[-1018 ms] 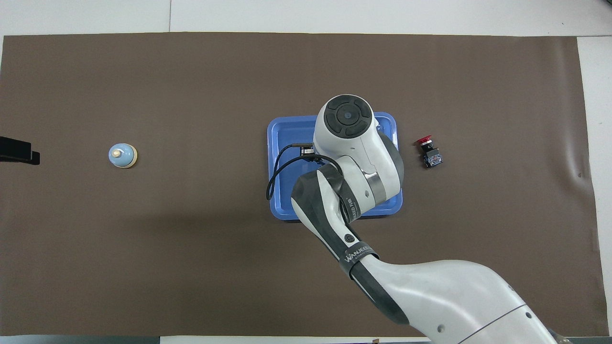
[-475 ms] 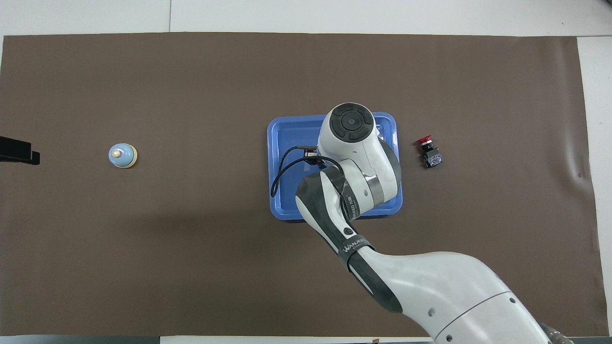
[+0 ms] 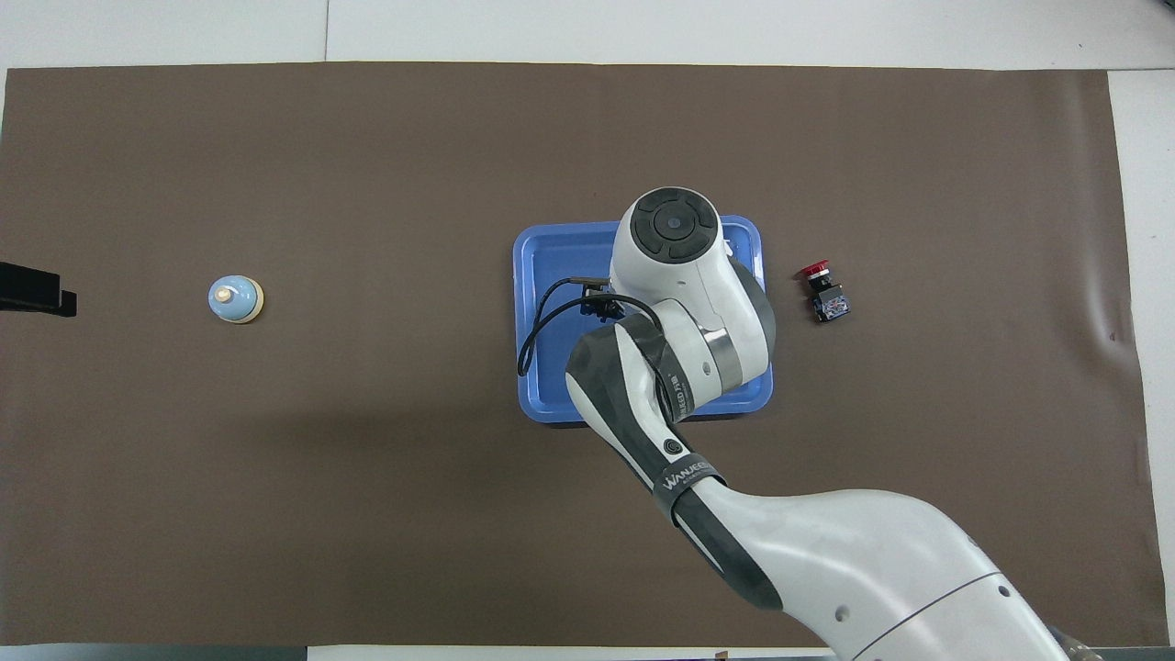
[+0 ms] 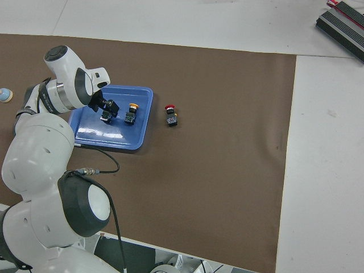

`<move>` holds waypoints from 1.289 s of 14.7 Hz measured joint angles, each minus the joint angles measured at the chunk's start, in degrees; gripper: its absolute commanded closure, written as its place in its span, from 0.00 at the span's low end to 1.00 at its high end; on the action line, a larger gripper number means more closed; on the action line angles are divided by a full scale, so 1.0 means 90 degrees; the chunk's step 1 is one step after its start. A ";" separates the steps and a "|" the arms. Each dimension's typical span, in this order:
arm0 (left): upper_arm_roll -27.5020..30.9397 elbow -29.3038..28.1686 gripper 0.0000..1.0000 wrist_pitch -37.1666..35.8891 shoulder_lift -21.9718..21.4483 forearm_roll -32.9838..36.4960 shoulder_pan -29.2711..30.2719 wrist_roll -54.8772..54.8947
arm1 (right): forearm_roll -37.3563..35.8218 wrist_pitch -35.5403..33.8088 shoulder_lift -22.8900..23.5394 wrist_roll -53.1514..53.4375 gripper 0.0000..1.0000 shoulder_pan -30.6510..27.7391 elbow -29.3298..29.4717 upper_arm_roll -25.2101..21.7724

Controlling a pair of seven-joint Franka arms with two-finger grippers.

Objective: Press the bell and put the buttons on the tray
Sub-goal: 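Place the green button in the tray beside the yellow one, then reach the right gripper to the red button and grasp it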

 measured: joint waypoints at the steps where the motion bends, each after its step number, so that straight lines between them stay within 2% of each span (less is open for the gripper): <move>1: 0.0000 0.0000 0.00 0.0000 0.0000 0.0000 0.0000 0.0000 | -0.0175 -0.0218 -0.0139 -0.0500 0.00 -0.0191 0.0036 -0.0031; 5: 0.0000 0.0000 0.00 0.0000 0.0000 0.0000 0.0000 0.0000 | -0.0291 -0.0675 -0.0574 -0.2972 0.00 -0.1433 -0.0109 -0.0086; 8: 0.0000 0.0000 0.00 0.0000 0.0000 0.0000 0.0000 0.0000 | -0.0290 -0.0408 -0.0680 -0.3859 0.00 -0.2028 -0.0564 -0.0086; 13: 0.0000 0.0000 0.00 0.0000 0.0000 0.0000 0.0000 0.0000 | -0.0289 0.0892 -0.0848 -0.4313 0.00 -0.2264 -0.1764 -0.0081; 15: 0.0000 0.0000 0.00 0.0000 0.0000 0.0000 0.0000 0.0000 | -0.0289 0.1101 -0.0934 -0.4331 0.00 -0.2275 -0.2089 -0.0071; 19: 0.0000 0.0000 0.00 0.0000 0.0000 0.0000 0.0000 0.0000 | -0.0288 0.1144 -0.1065 -0.4331 0.00 -0.2220 -0.2222 -0.0015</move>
